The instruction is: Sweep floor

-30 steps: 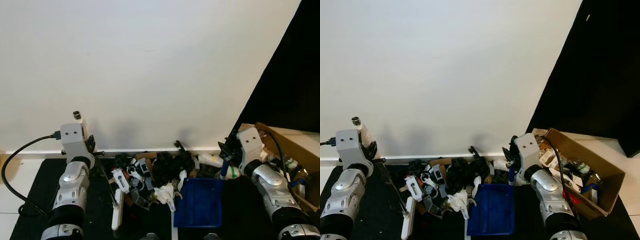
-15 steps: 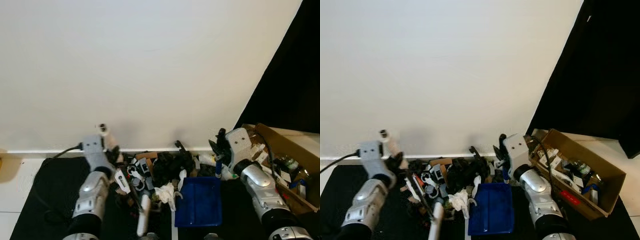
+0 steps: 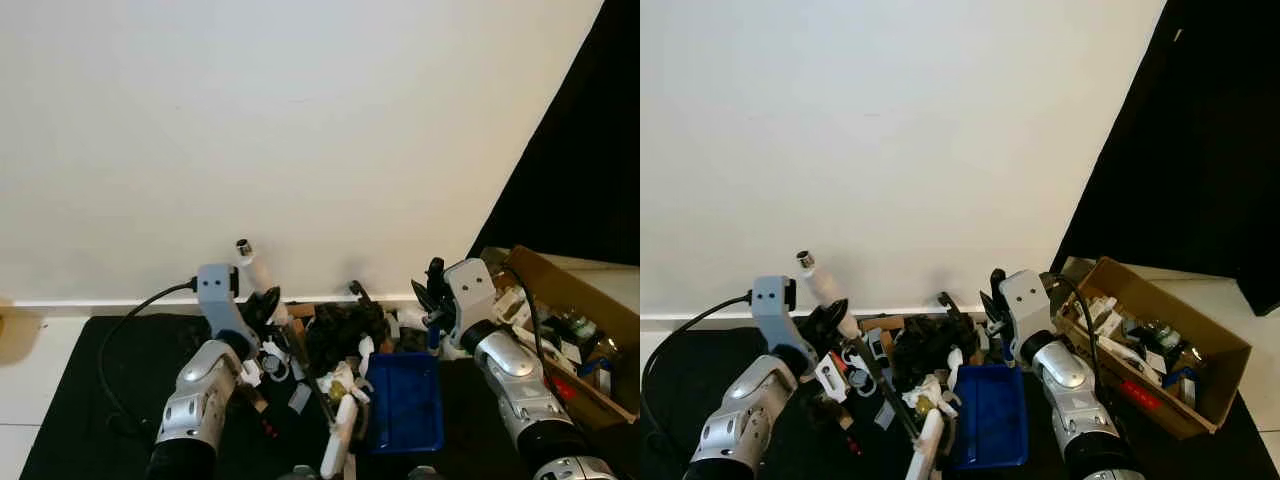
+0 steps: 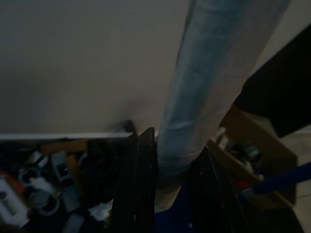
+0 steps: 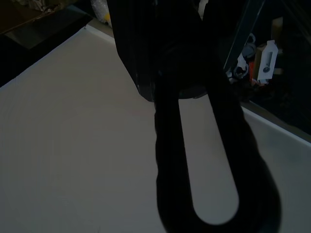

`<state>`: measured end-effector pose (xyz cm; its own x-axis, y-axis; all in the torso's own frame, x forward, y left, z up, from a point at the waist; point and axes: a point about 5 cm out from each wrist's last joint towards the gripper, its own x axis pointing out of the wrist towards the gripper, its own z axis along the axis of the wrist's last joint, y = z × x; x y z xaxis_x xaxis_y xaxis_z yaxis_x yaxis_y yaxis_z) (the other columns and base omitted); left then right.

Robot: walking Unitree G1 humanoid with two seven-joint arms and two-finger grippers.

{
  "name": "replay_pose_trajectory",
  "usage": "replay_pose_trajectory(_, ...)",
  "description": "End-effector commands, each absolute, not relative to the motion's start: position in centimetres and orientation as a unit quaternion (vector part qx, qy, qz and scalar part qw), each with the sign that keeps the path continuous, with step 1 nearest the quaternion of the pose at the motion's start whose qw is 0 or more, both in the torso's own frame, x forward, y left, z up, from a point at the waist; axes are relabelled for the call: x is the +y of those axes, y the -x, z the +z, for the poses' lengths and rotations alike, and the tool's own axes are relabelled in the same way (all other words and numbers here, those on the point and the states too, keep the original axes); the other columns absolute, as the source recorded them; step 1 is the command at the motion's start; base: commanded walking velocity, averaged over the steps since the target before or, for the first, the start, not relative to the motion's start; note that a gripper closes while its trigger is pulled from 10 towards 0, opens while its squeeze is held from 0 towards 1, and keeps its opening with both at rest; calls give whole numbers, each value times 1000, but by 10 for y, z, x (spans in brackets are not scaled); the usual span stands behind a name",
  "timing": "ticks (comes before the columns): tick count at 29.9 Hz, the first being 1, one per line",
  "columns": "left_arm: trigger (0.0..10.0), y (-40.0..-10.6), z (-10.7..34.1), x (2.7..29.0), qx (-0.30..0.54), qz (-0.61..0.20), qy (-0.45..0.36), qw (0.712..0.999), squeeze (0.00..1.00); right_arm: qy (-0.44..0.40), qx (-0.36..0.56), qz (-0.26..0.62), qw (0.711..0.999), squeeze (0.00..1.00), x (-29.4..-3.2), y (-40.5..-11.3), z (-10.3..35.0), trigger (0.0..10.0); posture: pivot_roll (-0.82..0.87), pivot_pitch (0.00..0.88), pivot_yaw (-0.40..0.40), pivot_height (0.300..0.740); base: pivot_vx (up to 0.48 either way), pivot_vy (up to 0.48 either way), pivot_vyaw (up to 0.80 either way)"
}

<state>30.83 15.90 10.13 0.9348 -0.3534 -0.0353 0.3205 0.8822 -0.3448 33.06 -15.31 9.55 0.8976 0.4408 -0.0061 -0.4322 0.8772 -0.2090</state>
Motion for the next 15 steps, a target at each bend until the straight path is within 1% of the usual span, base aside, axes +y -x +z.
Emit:
replay_pose_trajectory(1,10000,-306,107,149,32,-194,204,959,0,80,-3,247,966,0,-140,-323,82,10000,39,231,57,740,0,0,0)
replay_pose_trajectory(3,10000,-306,115,148,23,-197,211,957,0,78,-2,247,966,0,-139,-323,82,10000,45,224,58,740,0,0,0)
replay_pose_trajectory(4,10000,-303,124,149,17,-216,222,951,0,75,-1,246,966,0,-139,-323,82,10000,45,224,58,740,0,0,0)
replay_pose_trajectory(6,10000,-301,128,148,16,-231,228,946,0,74,-1,244,967,0,-139,-323,81,10000,53,218,60,740,0,0,0)
replay_pose_trajectory(8,10000,-300,130,150,15,-237,220,946,0,73,-1,244,967,0,-139,-324,81,10000,57,215,62,740,0,0,0)
replay_pose_trajectory(10,10000,-295,139,168,9,-225,171,959,0,73,-1,242,968,0,-139,-324,81,10000,63,212,70,740,0,0,0)
replay_pose_trajectory(13,10000,-293,146,188,2,-201,115,973,0,72,-1,240,968,0,-140,-324,81,10000,63,212,70,740,0,0,0)
replay_pose_trajectory(15,10000,-292,151,202,-10,-174,56,983,0,72,-1,239,968,0,-141,-324,81,10000,63,212,70,740,0,0,0)
